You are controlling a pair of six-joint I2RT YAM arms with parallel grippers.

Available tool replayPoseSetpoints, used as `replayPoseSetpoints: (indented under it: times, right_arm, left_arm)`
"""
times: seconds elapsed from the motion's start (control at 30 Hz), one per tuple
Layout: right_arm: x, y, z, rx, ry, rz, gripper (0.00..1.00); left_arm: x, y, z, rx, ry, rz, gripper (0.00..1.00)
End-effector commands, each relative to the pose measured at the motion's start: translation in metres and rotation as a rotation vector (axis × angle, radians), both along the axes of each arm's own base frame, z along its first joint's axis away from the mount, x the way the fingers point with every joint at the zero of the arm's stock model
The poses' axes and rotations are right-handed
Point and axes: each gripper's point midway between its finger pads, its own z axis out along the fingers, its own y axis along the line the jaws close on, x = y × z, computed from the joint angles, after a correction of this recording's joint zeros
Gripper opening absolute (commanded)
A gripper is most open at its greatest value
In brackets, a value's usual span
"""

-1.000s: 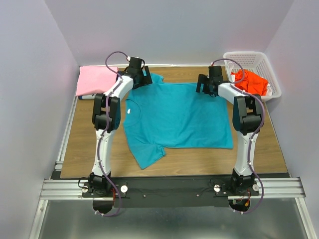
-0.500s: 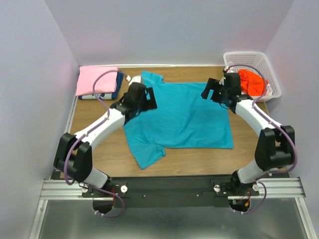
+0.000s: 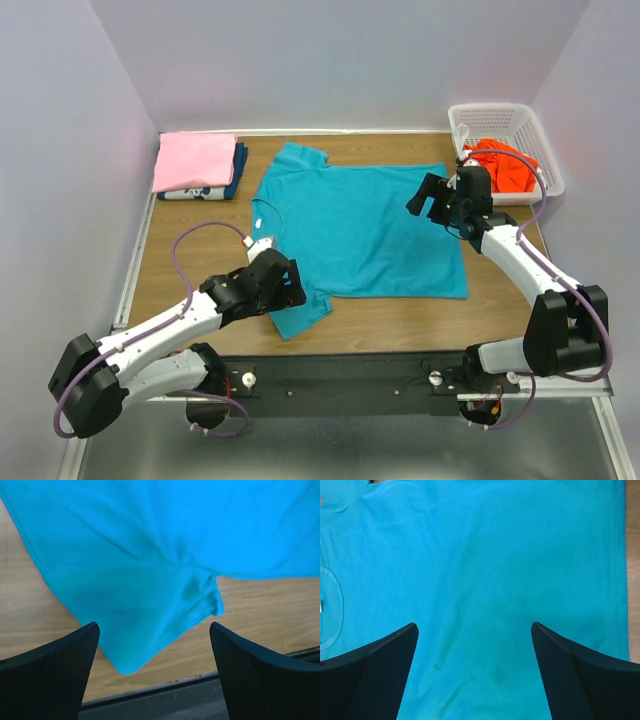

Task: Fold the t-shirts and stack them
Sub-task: Flatten the tshirt out

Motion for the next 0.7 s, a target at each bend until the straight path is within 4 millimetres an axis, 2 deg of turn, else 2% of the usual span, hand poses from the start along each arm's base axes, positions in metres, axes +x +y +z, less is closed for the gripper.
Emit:
replayPoseSetpoints:
  times: [0.0, 0.2, 0.47, 0.57, 0.67]
  right_arm:
    - [-0.001, -0.004, -0.005, 0.006, 0.006, -0.022, 1.00]
    - [0.000, -0.007, -0.006, -0.011, 0.004, -0.028, 1.00]
    - [-0.004, -0.008, -0.008, -0.018, 0.006, -0.033, 1.00]
    - [-0.005, -0.011, -0.004, -0.025, -0.006, -0.040, 1.00]
    - [-0.007, -0.010, -0.002, -0.023, -0.012, -0.037, 1.00]
  left_arm:
    - [-0.042, 0.002, -0.027, 0.010, 0.170, -0.006, 0.97]
    - [-0.066, -0.008, -0.039, 0.010, 0.246, -0.075, 0.96]
    - [-0.075, -0.007, -0.057, 0.074, 0.317, -0.119, 0.93]
    - [-0.070, -0.007, -0.058, 0.094, 0.308, -0.116, 0.83]
    - [-0.067, -0.006, -0.060, 0.112, 0.303, -0.108, 0.64]
